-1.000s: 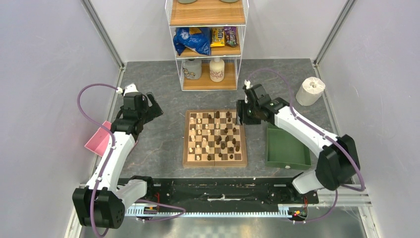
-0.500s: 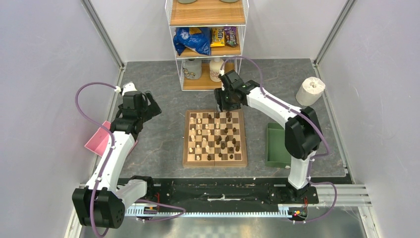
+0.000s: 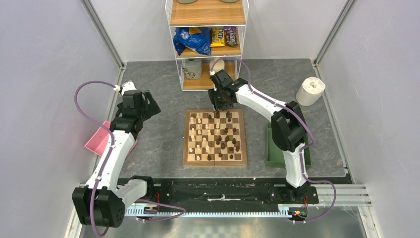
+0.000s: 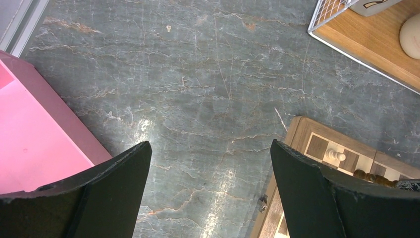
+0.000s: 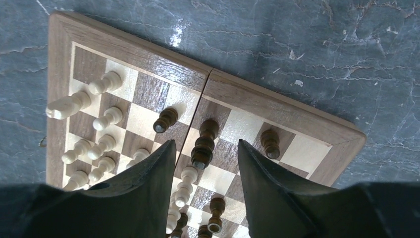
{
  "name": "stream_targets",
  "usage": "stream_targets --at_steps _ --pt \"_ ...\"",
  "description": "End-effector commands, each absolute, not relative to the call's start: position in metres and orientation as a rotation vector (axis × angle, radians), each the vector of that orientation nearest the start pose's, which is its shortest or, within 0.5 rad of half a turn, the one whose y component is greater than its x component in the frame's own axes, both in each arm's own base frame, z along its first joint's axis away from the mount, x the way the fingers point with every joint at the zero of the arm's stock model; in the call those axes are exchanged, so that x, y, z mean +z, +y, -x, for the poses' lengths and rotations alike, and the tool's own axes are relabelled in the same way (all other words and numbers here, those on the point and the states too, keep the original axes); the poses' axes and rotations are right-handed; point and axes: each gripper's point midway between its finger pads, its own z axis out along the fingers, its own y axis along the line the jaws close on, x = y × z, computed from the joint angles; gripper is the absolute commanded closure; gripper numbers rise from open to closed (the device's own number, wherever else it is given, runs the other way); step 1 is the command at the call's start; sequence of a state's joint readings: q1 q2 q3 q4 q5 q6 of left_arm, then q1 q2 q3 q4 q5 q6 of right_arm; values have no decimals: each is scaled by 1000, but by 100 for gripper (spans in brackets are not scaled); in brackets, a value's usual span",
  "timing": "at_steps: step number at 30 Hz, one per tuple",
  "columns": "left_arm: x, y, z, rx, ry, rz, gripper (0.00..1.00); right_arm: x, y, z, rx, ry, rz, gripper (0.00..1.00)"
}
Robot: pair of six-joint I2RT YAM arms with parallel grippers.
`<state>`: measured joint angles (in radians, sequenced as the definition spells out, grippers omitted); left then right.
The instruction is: Set up the chess pieces on the board
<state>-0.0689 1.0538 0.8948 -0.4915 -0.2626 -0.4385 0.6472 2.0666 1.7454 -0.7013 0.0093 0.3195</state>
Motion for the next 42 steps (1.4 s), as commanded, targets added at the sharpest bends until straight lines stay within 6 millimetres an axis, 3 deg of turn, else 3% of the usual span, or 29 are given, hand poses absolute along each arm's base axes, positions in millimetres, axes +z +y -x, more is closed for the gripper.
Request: stream_targets --at_steps 1,16,20,24,29,31,35,38,42 --pt "205 13 -325 38 2067 515 3 98 310 -393 283 2573 462 45" --pt "205 13 -321 41 2069 515 3 90 315 -388 261 2598 501 60" --pt "207 14 -320 44 2071 514 3 91 315 -386 258 2600 508 75" --pt "207 13 -319 42 2070 514 3 106 318 -387 273 2568 505 85" --pt "206 13 -319 42 2073 513 3 148 316 -387 297 2481 482 87" --pt "207 13 -318 41 2070 517 3 168 307 -383 285 2440 463 87" --pt "207 14 -318 42 2070 518 3 191 280 -369 229 2397 416 88" --pt "206 12 -318 35 2073 519 3 195 256 -354 175 2392 370 88" --pt "205 12 -317 31 2074 521 3 182 229 -329 134 2431 314 89"
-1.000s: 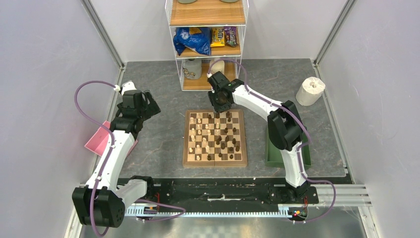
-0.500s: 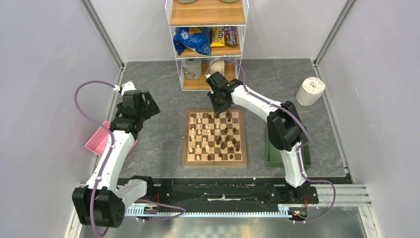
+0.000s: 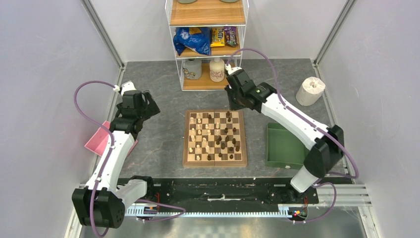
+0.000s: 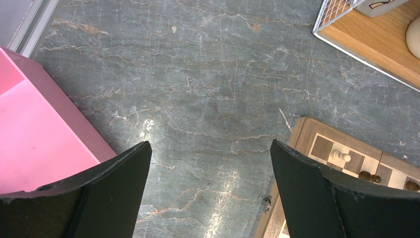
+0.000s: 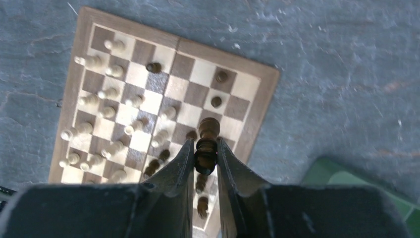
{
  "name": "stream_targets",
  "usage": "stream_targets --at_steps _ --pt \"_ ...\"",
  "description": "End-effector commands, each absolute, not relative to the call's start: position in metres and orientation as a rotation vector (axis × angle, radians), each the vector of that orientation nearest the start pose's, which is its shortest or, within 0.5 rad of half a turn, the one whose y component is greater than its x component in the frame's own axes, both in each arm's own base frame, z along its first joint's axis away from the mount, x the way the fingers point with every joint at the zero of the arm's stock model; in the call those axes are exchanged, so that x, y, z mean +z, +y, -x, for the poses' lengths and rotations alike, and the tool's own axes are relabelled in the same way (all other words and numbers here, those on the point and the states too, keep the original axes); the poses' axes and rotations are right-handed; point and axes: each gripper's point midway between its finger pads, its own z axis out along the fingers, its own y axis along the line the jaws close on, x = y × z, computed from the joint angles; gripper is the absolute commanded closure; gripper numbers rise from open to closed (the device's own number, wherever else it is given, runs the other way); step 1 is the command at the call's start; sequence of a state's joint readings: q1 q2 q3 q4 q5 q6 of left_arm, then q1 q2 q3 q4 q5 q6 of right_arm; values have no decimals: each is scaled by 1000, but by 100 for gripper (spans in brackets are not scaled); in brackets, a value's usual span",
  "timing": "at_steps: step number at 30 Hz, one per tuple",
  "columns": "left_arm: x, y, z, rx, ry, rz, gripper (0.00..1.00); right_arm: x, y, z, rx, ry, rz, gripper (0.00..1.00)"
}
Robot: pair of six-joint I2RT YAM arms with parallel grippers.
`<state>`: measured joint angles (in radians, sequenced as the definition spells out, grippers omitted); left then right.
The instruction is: Set up the chess pieces on the board
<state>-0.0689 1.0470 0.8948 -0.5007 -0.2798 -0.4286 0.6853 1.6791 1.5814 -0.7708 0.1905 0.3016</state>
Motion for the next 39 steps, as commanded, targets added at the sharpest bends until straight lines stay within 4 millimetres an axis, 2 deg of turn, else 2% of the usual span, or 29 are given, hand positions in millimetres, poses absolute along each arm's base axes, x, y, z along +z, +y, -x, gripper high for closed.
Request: stream_targets --at_steps 1,4,11,25,39 --pt "204 12 -317 30 2076 523 3 178 226 -323 136 2444 302 89" --pt "203 9 -317 14 2077 520 3 163 220 -310 145 2489 288 89" --pt "200 8 -315 0 2078 520 3 129 217 -296 136 2584 287 89" --pt "201 6 -315 -11 2074 519 3 94 217 -278 166 2676 274 89" --pt "200 8 -315 -2 2072 520 3 74 228 -283 202 2691 246 88"
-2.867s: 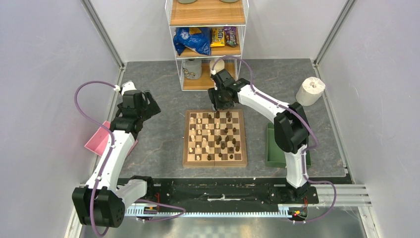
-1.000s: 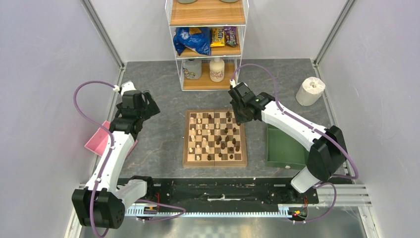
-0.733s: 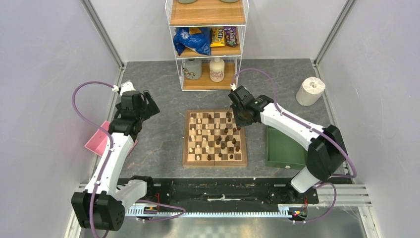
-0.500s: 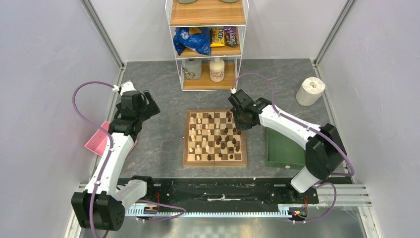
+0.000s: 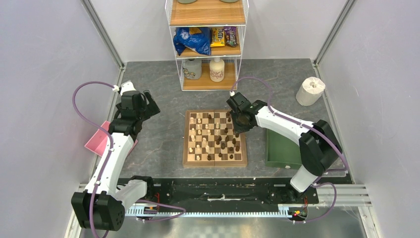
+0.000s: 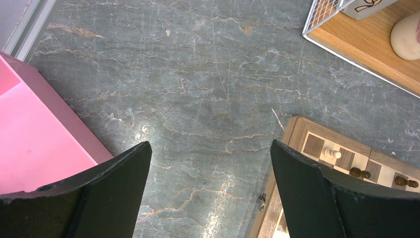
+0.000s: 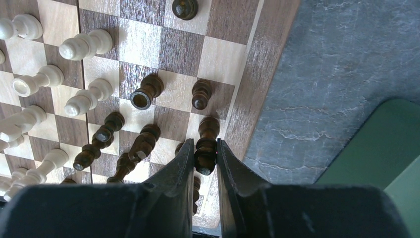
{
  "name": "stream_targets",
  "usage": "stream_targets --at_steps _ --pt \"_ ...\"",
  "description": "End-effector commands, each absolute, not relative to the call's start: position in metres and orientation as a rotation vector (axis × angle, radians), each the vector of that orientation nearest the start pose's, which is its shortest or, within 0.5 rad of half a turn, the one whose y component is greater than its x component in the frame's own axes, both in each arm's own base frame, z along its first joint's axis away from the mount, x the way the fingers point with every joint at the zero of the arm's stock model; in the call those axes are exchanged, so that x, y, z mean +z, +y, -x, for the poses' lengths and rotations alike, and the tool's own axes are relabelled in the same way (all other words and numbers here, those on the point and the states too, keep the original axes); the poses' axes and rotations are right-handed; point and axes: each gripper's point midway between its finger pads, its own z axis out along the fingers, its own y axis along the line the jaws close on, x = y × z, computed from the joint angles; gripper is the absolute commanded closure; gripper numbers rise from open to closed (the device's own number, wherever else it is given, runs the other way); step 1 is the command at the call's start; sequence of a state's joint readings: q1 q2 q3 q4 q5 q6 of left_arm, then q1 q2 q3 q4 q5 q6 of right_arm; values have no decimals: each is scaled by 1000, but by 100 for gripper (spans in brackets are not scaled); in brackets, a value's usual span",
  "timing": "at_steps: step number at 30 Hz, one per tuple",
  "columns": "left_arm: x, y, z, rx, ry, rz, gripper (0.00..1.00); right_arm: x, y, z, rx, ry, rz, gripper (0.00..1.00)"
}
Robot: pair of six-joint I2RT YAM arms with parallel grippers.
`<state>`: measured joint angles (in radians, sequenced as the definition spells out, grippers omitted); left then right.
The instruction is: Set up the chess pieces on the board
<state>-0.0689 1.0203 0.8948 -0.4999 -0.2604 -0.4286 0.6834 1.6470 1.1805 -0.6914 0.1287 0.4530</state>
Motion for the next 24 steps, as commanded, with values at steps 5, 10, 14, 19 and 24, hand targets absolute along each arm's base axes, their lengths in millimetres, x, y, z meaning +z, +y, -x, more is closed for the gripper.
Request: stream_targets --at_steps 5,10,14,19,24 --pt "200 8 -315 2 2072 521 3 73 228 -280 212 2705 241 88" --pt "197 8 -316 3 2077 520 3 74 223 -275 193 2707 230 88" --pt "197 7 -316 -1 2079 519 3 73 217 -273 164 2714 230 88" --pt "195 7 -316 -5 2081 519 3 71 217 -272 160 2720 233 84" --pt "196 7 -316 -5 2079 519 3 75 218 -274 166 2708 235 77"
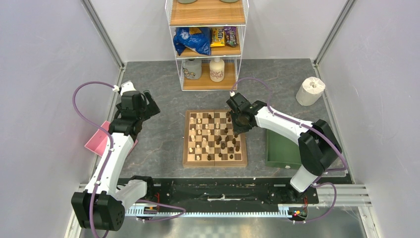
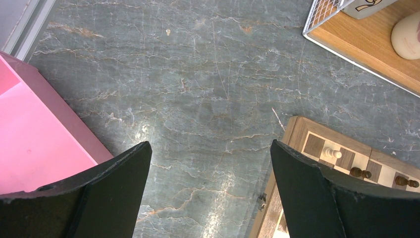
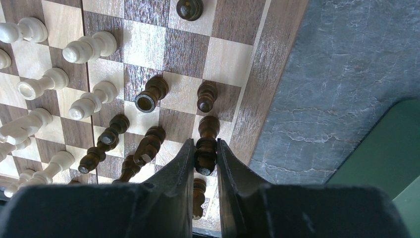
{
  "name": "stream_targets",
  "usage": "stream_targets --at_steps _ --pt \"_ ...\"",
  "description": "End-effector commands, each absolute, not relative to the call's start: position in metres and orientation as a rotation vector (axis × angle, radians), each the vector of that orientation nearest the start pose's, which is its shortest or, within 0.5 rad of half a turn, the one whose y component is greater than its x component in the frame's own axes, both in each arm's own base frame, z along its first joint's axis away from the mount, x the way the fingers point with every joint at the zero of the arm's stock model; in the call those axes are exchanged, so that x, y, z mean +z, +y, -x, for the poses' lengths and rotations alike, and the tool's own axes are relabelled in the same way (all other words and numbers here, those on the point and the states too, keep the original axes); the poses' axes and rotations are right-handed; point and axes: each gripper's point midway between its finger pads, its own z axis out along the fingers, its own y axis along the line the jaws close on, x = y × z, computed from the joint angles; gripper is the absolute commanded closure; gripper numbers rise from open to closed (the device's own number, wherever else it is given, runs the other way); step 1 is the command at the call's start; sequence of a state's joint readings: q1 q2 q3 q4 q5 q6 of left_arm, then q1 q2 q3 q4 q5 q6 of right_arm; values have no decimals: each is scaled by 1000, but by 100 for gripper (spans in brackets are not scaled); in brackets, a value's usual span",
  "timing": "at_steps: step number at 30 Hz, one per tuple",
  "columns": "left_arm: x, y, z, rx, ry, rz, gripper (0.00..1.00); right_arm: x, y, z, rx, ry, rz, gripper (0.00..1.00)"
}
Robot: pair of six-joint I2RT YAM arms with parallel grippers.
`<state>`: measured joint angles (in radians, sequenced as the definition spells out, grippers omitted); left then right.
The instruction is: Set up the chess pieces on the board
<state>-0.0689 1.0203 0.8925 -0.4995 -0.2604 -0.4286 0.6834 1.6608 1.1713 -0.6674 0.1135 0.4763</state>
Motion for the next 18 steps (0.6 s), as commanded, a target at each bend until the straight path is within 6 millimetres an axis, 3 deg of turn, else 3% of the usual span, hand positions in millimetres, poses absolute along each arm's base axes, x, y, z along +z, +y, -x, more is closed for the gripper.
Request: stream_targets --at_steps 1,12,18 --pt "196 7 -316 -7 2080 517 3 77 219 -275 169 2705 234 75" --pt "196 7 -316 -7 2076 521 3 107 223 -280 216 2640 232 54" --pt "196 6 -315 -10 2077 520 3 120 222 -275 240 2618 231 51"
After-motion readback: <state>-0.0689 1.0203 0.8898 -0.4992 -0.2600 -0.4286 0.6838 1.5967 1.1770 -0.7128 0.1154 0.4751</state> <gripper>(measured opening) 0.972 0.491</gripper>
